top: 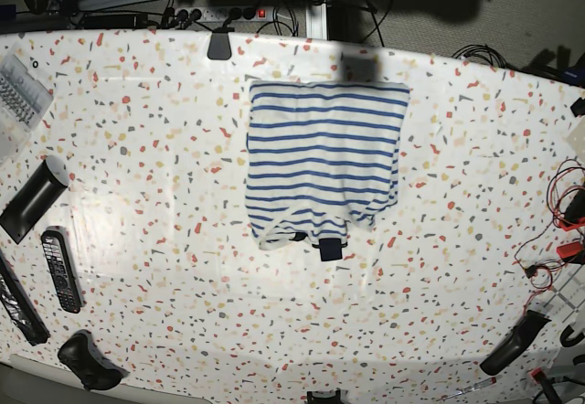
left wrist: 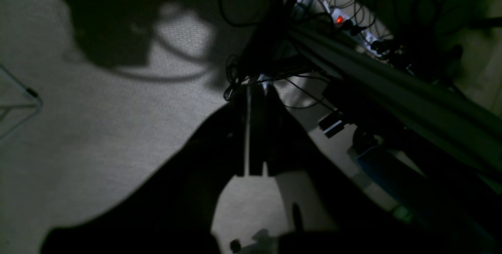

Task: Layout the t-shirt on the table in an organized manner, then fold the t-shirt properly

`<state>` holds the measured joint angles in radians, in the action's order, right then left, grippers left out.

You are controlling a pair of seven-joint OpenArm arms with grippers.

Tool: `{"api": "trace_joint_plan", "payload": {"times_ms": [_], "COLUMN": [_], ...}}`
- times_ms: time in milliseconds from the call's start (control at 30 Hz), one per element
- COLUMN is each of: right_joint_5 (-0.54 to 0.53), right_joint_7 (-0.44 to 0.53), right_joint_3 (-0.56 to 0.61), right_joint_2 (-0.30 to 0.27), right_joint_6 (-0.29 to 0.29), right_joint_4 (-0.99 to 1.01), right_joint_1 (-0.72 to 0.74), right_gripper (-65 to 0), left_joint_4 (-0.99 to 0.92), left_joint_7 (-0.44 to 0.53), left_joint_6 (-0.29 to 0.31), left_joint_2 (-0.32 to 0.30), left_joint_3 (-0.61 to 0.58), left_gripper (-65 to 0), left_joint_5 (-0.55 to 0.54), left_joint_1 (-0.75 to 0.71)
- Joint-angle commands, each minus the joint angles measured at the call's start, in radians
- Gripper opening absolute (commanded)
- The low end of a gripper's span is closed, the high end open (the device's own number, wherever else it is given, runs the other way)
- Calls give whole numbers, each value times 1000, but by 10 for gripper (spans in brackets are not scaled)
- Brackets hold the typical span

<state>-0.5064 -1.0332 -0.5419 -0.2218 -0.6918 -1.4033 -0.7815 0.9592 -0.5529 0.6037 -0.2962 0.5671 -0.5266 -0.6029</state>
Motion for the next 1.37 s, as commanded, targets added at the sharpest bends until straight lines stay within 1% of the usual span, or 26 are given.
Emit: {"api": "trace_joint_plan", "payload": {"times_ms": [0,33,67,167,300,400,467,567,667,767,833,933,1033,1100,1200,1333], "right_joint_5": [10,27,51,155,296,323,324,325,324,325,354,396,395,395,395,395], "right_joint_7": [26,60,98,201,370,488,538,563,613,675,706,730,747,750,780,784], "right_joint_3": [10,25,41,79,109,128,137,138,138,138,138,139,168,209,281,365], "right_joint_2": [-20,-30,-40,-58,-60,-58,-55,-47,-31,-10,3,12,6,5,6,6], "right_joint_6": [1,35,51,79,83,83,84,90,111,158,181,193,192,193,195,228], "right_joint_4": [32,80,129,274,465,604,689,792,866,912,927,928,928,928,928,928], "right_joint_1": [-9,-1,11,68,180,265,321,397,451,487,503,519,532,537,541,552], "right_gripper": [-650,-650,-650,-650,-650,-650,-650,-650,-650,-650,-650,-650,-650,-650,-650,-650], "left_joint_4": [-21,-51,-81,-163,-270,-362,-422,-492,-534,-552,-555,-555,-555,-555,-555,-554], "left_joint_7": [35,75,113,222,395,479,491,491,493,502,503,545,562,562,562,562], "left_joint_6": [14,19,19,19,18,17,-1,-70,-151,-248,-286,-319,-355,-362,-362,-362], "left_joint_2": [-12,-12,-12,-18,-20,-18,-8,31,87,135,154,166,168,168,169,177], "left_joint_3": [6,6,2,-42,-182,-312,-384,-447,-458,-458,-458,-457,-457,-457,-457,-457], "left_gripper": [-650,-650,-650,-650,-650,-650,-650,-650,-643,-611,-610,-610,-610,-610,-610,-610], "left_joint_5": [10,35,58,142,290,347,343,343,343,343,343,343,343,343,343,343], "left_joint_1": [2,18,35,83,151,218,266,327,366,386,393,393,393,392,393,393]}}
